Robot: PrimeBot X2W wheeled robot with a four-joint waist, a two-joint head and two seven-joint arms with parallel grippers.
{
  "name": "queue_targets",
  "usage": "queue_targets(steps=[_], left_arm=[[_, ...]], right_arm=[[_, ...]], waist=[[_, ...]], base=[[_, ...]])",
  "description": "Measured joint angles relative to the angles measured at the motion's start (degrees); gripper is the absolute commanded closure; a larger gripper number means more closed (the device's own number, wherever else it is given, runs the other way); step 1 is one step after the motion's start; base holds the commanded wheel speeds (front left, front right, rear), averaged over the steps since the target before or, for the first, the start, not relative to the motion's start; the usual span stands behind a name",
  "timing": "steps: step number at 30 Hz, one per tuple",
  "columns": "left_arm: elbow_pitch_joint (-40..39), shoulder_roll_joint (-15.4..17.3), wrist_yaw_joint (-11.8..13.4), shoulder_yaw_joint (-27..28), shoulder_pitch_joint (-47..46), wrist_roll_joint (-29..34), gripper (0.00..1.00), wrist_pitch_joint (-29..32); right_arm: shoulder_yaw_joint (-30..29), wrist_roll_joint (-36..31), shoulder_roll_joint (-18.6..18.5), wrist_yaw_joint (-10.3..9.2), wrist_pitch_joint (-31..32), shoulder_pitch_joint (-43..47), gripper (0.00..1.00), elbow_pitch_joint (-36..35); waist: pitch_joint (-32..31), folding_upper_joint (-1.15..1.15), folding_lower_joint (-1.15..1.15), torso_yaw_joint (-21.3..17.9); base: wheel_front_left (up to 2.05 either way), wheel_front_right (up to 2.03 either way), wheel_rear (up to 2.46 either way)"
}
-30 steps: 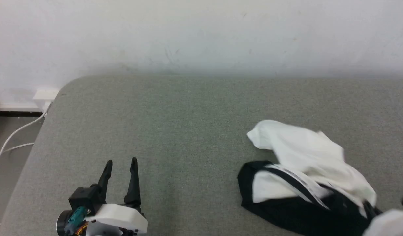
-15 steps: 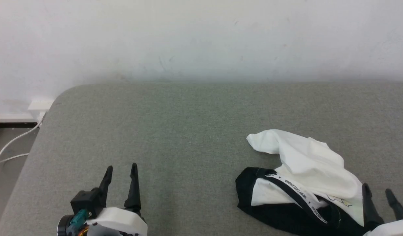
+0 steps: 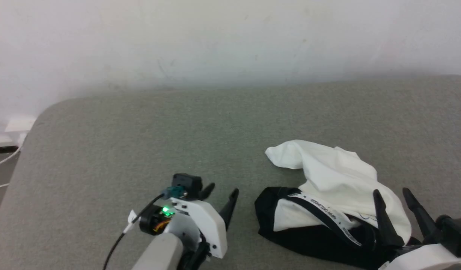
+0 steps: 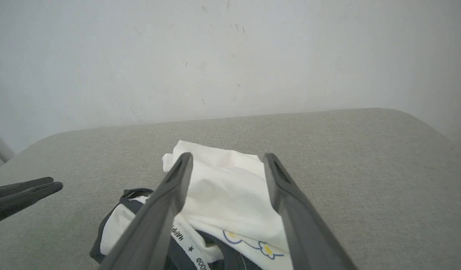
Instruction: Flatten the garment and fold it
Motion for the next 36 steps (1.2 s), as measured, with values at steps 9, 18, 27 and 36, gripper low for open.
queue_targets(steps=[9, 18, 27, 36], left_arm=[[11.63, -1.56, -2.60, -9.62, -8.34, -3.92, 0.00, 11.72], [18.06, -1.59, -3.09, -20.25, -17.50, -5.68, 0.47, 20.46], [17.63, -0.27, -2.26, -25.25, -19.52, -5.76, 1.00, 13.38], [2.36, 9.56, 4.85, -18.23, -25.63, -2.11, 1.00, 2.23]], right_arm=[[1.09, 0.01, -0.03, 0.00, 1.66, 0.36, 0.00, -3.89], [1.31, 1.20, -0.03, 0.00, 1.65, -1.02, 0.00, -3.22], [-1.22, 2.08, -0.02, 0.00, 0.74, -1.71, 0.00, -0.77], [-3.82, 3.56, -0.02, 0.00, 0.60, 0.06, 0.00, 0.77]], waist=[[2.99, 0.00, 0.00, -3.62], [7.24, 0.00, 0.00, -5.43], [6.54, 0.00, 0.01, -5.85], [2.63, 0.00, 0.00, -2.18]], base=[[0.00, 0.00, 0.00], [0.00, 0.00, 0.00], [0.00, 0.00, 0.00], [0.00, 0.00, 0.00]])
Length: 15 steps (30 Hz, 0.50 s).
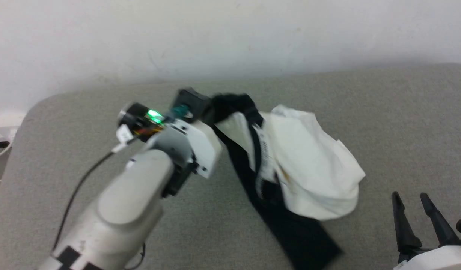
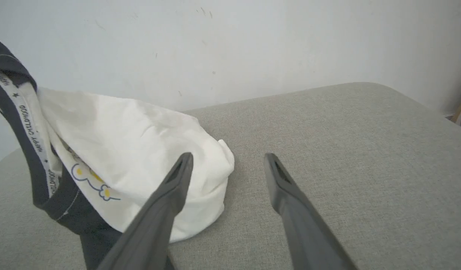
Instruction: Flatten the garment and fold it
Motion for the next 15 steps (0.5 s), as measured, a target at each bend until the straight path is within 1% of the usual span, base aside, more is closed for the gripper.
queue_targets(steps=[4, 6, 9, 11, 13, 15], left_arm=[[-9.07, 6.06, 4.43, 4.72, 1.08, 0.24, 1.00, -0.98], [-13.81, 9.43, 7.36, 7.06, 5.05, -0.46, 1.00, -0.55], [-20.02, 13.70, 13.50, 11.09, 17.11, -3.11, 1.00, -0.15], [-22.69, 15.35, 17.73, 13.49, 27.28, -5.89, 1.00, 0.32], [-24.04, 15.83, 20.53, 14.65, 36.79, -8.59, 1.00, 0.52], [-24.74, 15.63, 22.16, 15.03, 44.28, -11.05, 1.00, 0.65]], right_arm=[[0.29, 0.27, -0.02, 0.00, 0.01, 0.76, 0.00, 0.16], [0.57, 0.74, -0.01, 0.00, 0.00, 1.01, 0.00, 0.23], [1.00, 1.58, 0.01, 0.00, 0.01, 1.33, 0.00, 0.62], [0.83, 1.87, -0.01, 0.00, 0.01, 1.71, 0.00, 1.03], [0.56, 2.31, -0.01, 0.00, -0.40, 2.24, 0.00, 1.27], [0.52, 2.43, 0.00, 0.00, -0.41, 2.40, 0.00, 1.59]], waist=[[-1.70, 0.00, -0.01, 1.61], [-2.34, 0.00, -0.01, 2.22], [-2.84, 0.00, -0.01, 2.52], [-2.68, 0.00, -0.01, 2.44], [-2.37, 0.00, 0.00, 2.59], [-2.09, 0.00, -0.01, 2.94]], base=[[0.00, 0.00, 0.00], [0.00, 0.00, 0.00], [0.00, 0.00, 0.00], [0.00, 0.00, 0.00], [0.00, 0.00, 0.00], [0.00, 0.00, 0.00]])
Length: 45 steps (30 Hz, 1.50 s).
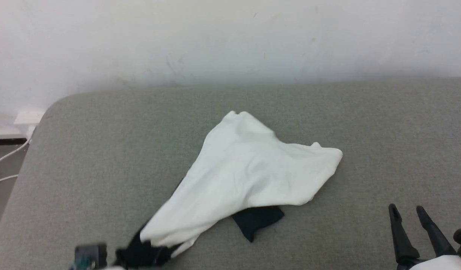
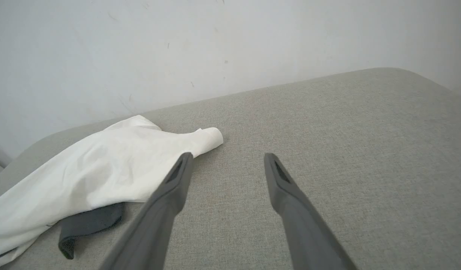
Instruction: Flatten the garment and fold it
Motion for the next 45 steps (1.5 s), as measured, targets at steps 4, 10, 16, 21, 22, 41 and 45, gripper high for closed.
queue_targets(steps=[4, 10, 16, 21, 22, 41, 45], left_arm=[[0.73, -1.85, 0.68, 0.25, 6.78, -3.79, 1.00, -0.29], [1.96, -3.83, -0.30, 1.72, 7.20, -5.30, 0.00, -3.83], [-0.73, -1.92, -1.07, 5.23, 1.96, -3.93, 0.00, -8.54], [0.56, -0.76, -4.72, 3.81, -7.01, -2.68, 0.00, -6.61], [1.25, -0.82, -5.83, 3.10, -9.04, -2.68, 0.00, -5.82], [20.83, -5.98, -20.49, -10.31, -26.51, -2.10, 1.00, 7.54], [21.23, -5.77, -20.47, -9.51, -32.47, 1.02, 1.00, 3.45]], right_arm=[[-0.34, -0.10, -0.01, 0.00, 0.03, -0.04, 0.00, 0.33], [-0.05, -0.37, 0.01, 0.00, 0.68, -0.23, 0.00, 0.25], [0.25, -0.47, 0.00, 0.00, 1.26, -0.23, 0.00, -0.12], [1.18, -0.47, 0.01, 0.00, 1.77, -0.62, 0.00, -0.34], [1.25, -0.47, 0.00, 0.00, 1.78, -0.79, 0.00, -0.38], [2.59, -0.12, -0.01, 0.00, 2.16, -3.74, 0.00, 1.79], [2.83, -0.12, -0.01, 0.00, 2.14, -4.36, 0.00, 1.86]], waist=[[0.37, 0.00, 0.00, 1.14], [-0.13, 0.00, 0.00, 2.58], [-1.16, 0.00, 0.00, 2.81], [-0.64, 0.00, 0.01, 1.97], [-0.38, 0.00, 0.01, 1.74], [3.68, 0.00, 0.02, -2.67], [4.40, 0.00, 0.01, -2.70]], base=[[0.00, 0.00, 0.00], [0.00, 0.00, 0.00], [0.00, 0.00, 0.00], [0.00, 0.00, 0.00], [0.00, 0.00, 0.00], [0.00, 0.00, 0.00], [0.00, 0.00, 0.00]])
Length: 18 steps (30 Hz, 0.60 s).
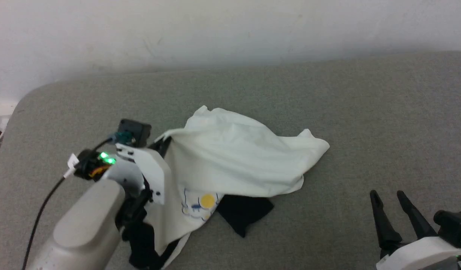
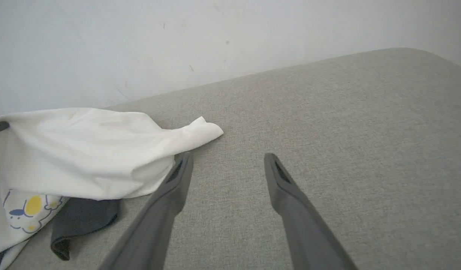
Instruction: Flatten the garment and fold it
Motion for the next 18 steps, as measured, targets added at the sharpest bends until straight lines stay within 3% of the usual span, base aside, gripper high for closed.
queue_targets(steps=[6, 16, 17, 18], left_arm=[[5.97, 1.14, -0.68, 2.45, -9.53, 1.19, 1.00, -2.82], [24.47, 1.19, -3.68, 5.81, -16.60, 0.78, 1.00, -12.92], [26.29, 0.93, -4.05, 6.20, -16.59, 0.10, 0.57, -13.57], [27.88, 0.56, -4.08, 6.57, -16.57, -0.49, 0.00, -14.18]], right_arm=[[1.99, -0.01, 0.00, 0.00, -0.04, -2.14, 0.00, 0.16], [4.11, 0.80, 0.00, 0.00, -1.54, -4.65, 0.00, 2.94], [4.34, 0.85, 0.01, 0.00, -1.58, -4.77, 0.00, 3.19], [4.46, 0.85, 0.01, 0.00, -1.66, -4.82, 0.00, 3.43]], waist=[[2.22, 0.00, 0.01, -0.90], [6.79, 0.00, 0.01, -3.39], [7.05, 0.00, 0.01, -3.54], [7.22, 0.00, 0.01, -3.62]], base=[[0.00, 0.00, 0.00], [0.00, 0.00, 0.00], [0.00, 0.00, 0.00], [0.00, 0.00, 0.00]])
